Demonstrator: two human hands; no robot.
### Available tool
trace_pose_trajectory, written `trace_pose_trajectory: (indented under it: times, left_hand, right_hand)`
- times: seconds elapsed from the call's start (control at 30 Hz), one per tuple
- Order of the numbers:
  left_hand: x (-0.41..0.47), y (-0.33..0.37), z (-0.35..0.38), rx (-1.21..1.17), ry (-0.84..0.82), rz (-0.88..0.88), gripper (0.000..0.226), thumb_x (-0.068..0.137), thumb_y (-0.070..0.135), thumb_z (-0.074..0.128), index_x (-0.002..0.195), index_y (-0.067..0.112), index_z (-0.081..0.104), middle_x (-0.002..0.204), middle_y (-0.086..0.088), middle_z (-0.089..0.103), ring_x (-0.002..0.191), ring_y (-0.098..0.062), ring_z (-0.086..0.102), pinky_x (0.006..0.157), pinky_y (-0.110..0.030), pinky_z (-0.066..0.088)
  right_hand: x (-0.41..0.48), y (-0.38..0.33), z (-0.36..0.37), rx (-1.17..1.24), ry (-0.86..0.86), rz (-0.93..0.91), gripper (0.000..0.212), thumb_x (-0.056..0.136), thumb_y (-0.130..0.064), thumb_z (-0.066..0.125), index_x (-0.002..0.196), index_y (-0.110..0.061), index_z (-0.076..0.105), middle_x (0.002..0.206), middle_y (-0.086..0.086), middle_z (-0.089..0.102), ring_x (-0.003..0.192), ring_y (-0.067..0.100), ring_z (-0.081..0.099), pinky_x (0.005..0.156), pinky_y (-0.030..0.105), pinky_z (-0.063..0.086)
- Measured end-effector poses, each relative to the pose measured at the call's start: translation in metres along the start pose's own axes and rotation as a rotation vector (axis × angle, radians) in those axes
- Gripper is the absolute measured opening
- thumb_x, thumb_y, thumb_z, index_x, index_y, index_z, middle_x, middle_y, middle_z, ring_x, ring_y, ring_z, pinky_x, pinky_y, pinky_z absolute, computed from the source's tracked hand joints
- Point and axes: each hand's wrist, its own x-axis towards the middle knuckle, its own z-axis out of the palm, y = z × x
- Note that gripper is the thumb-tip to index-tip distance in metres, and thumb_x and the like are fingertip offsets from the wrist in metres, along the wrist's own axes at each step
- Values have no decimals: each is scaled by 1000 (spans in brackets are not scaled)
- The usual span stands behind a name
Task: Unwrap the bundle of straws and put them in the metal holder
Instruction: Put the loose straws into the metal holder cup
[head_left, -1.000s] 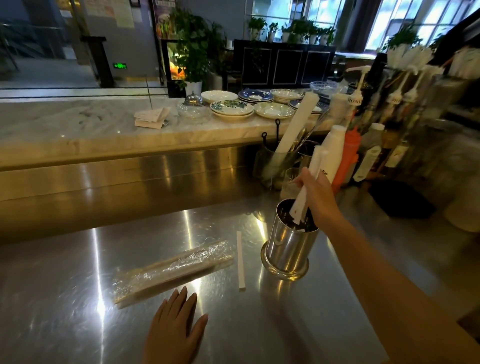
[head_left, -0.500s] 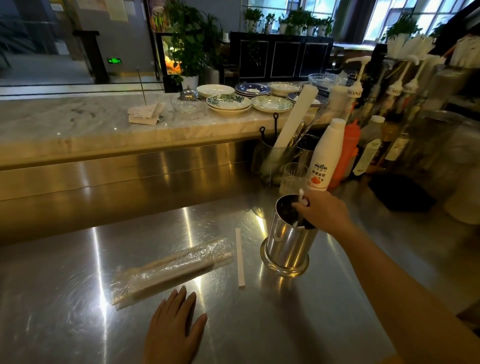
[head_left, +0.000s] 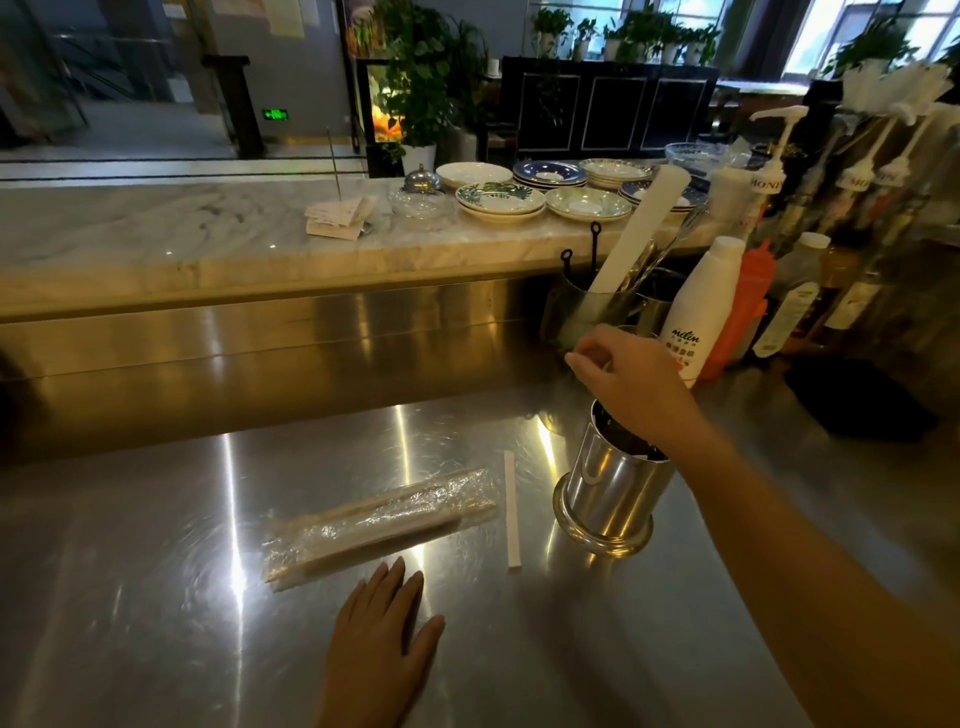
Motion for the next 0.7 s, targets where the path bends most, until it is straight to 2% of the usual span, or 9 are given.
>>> trace_pose_trajectory:
  times: [0.1,0.2,0.3,0.37,0.47,0.53,0.63,0.7]
  left_hand:
    - [-1,-4,3,6,14,14,58,88,57,38,139,29,34,152,5,26,141,-12,15,113,-29,4]
    - [-1,-5,5,-3,50,19,58,86,57,41,135,26,42,148,2,37,139,-15,25,111,-30,10]
    - [-2,-5,6,-2,79,20,55,85,56,45,132,27,46,145,1,41,136,-17,31,109,-33,15]
    - [-3,-6,7,5,88,25,55,86,56,43,132,28,45,146,2,40,135,-15,31,109,-33,13]
    - [-2,-6,7,7,94,20,54,85,56,41,131,27,47,145,1,42,135,-17,33,110,-34,14]
    - [-1,-5,7,5,93,16,53,86,55,42,131,28,47,145,1,42,135,-17,33,109,-33,12]
    - [-1,-7,8,-7,89,9,51,89,54,40,133,29,43,147,3,38,137,-15,29,109,-30,6]
    - [-1,-8,9,-5,81,13,51,89,54,37,135,31,40,149,4,35,138,-14,25,110,-28,3]
  right_hand:
    - [-1,-15,21,57,-64,-10,14,88,-31,52,91,-18,58,75,-1,61,68,13,57,61,27,47]
    - [-6,-14,57,28,-172,37,12,88,-31,51,83,-21,55,69,-5,57,64,11,55,59,27,47]
    - [-13,-1,98,-28,-259,195,17,87,-27,50,84,-13,57,79,7,63,71,22,58,67,37,50]
    - [-21,11,121,-69,-311,293,18,87,-25,49,88,-9,58,90,14,65,77,27,59,72,39,51]
    - [-33,28,145,-91,-386,437,31,87,-31,51,108,-9,50,110,14,59,94,31,58,78,37,47]
    - [-39,35,157,-113,-446,506,42,86,-35,53,117,-8,44,117,15,54,101,32,56,74,33,43]
    - [-43,38,166,-182,-499,559,45,85,-31,58,119,-7,41,119,15,49,100,32,55,74,33,44]
    - [-43,38,168,-177,-537,574,42,84,-23,59,116,-5,40,110,14,54,91,29,55,73,34,46]
